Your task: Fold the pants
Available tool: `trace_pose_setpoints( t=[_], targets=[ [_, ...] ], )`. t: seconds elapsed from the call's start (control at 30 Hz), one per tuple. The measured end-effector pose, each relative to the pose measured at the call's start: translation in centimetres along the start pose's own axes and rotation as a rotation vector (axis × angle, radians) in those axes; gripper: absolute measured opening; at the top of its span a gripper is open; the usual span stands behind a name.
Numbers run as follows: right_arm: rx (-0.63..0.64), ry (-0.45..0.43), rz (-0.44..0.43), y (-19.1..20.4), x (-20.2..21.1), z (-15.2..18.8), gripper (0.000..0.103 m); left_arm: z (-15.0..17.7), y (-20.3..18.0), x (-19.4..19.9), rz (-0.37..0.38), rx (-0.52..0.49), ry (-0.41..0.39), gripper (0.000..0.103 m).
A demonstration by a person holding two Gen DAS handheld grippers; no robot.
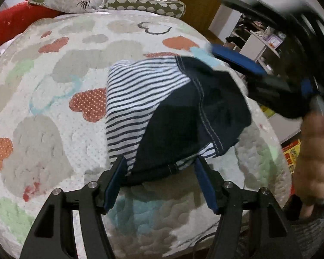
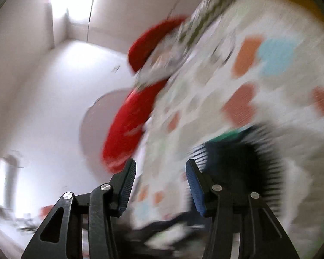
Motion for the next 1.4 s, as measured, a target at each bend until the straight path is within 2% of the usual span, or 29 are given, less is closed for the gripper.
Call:
trace_pose_setpoints(
  t=[0.13, 0.17, 0.2, 0.27, 0.33, 0.43, 0.5, 0.6, 0.67, 0.8, 0.9, 0.93, 1.0, 1.07, 1.2, 1.4],
  targets=[
    [-0.033, 0.128, 0.07, -1.6, -5.4, 0.6, 0.053, 0.1, -0.1, -0.5, -0.009, -0.01, -0.005, 0.065],
    [-0.049, 0.145, 0.102, -2.4, -6.3, 0.7, 0.053, 0.2, -0.1, -0.6, -0.011, -0.014, -0.005, 0.065],
    [-0.051, 0.147, 0.182, -3.7, -7.0, 0.6, 0.052, 0.3, -0.1, -0.7, -0.011, -0.02, -0.008, 0.065],
    [-0.02, 0.095, 0.331, -5.9, -6.9, -0.3, 0.048, 0.3, -0.3, -0.8, -0.01, -0.034, -0.012, 0.065],
    [-0.001, 0.053, 0.371, -6.6, -6.4, -0.8, 0.043, 0.3, -0.4, -0.8, -0.011, -0.044, -0.014, 0.065],
    [0.0, -0.055, 0.425, -7.1, -4.4, -2.1, 0.043, 0.4, -0.2, -0.7, 0.0, -0.035, -0.009, 0.066],
    [-0.001, -0.132, 0.473, -7.5, -2.3, -3.2, 0.045, 0.4, 0.1, -0.4, 0.008, -0.019, 0.001, 0.066],
    [0.026, -0.178, 0.553, -7.7, 0.6, -3.8, 0.051, 0.4, 0.3, 1.0, 0.044, 0.023, 0.014, 0.066],
    [0.084, -0.182, 0.535, -6.4, 1.8, -3.2, 0.051, -0.1, 0.2, 2.6, 0.067, 0.04, -0.016, 0.066],
    [0.197, -0.185, 0.44, -2.9, 3.1, 0.2, 0.05, -0.8, 0.7, 4.9, 0.038, 0.042, -0.08, 0.066],
    [0.192, -0.142, 0.319, -2.3, 2.3, 3.3, 0.049, -0.6, 1.4, 5.1, 0.011, 0.066, -0.074, 0.066],
    [0.168, -0.119, 0.306, -3.0, 1.8, 3.9, 0.049, -0.5, 1.6, 5.0, 0.008, 0.072, -0.068, 0.066],
    [0.116, -0.095, 0.373, -5.5, 1.5, 4.6, 0.044, -0.3, 1.8, 5.0, 0.002, 0.082, -0.061, 0.067],
    [0.097, -0.115, 0.422, -7.1, 2.2, 4.6, 0.035, -0.3, 2.2, 5.0, -0.008, 0.081, -0.064, 0.068],
    [0.062, -0.143, 0.393, -7.8, 3.0, 4.6, 0.035, -0.1, 2.1, 4.4, -0.015, 0.086, -0.047, 0.068],
    [0.185, -0.173, 0.456, -7.5, 2.2, 4.6, 0.036, -0.2, 2.0, 5.0, -0.109, 0.016, -0.078, 0.07]
  ],
)
Point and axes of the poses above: each gripper's, at about its wrist camera, not at the fingertips, and x roughly against the way its jaws point, y to its left, z to its underside, the point moved 10 cm from there along -x, roughly the way its jaws point, and after that the axes turned 3 degrees about -y, right-handed, at the moved point
